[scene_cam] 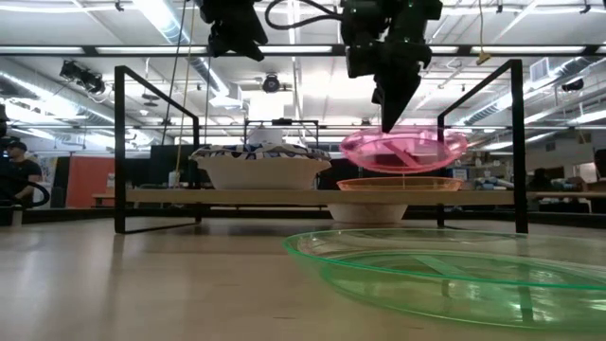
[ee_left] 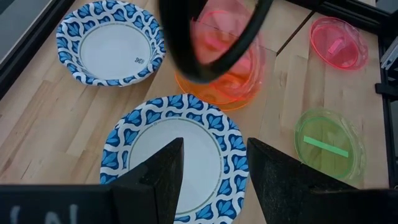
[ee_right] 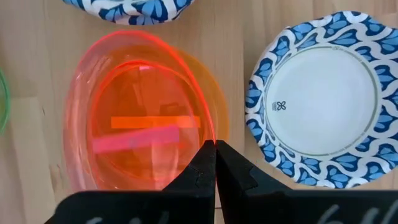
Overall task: Place and stack plates onto a shelf
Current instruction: Stack the pink plate on top of the orange plate on the shelf
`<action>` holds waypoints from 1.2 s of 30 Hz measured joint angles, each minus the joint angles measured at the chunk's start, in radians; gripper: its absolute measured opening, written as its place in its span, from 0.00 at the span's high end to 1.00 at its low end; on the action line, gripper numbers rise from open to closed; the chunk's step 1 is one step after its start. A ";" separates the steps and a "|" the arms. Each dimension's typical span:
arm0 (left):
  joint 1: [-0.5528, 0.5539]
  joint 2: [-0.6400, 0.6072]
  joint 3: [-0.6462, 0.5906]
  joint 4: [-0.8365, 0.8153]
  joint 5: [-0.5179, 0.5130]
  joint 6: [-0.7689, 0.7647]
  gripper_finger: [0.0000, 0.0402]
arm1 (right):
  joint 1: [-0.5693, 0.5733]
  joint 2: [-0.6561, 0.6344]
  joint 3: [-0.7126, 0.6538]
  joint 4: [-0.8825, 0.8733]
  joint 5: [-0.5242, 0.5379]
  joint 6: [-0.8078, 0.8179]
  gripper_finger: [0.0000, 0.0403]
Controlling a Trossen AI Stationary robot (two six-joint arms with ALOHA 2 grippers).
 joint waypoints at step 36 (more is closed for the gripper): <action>0.000 0.000 0.000 0.001 0.000 0.001 0.55 | -0.026 0.049 0.000 0.007 -0.034 0.003 0.98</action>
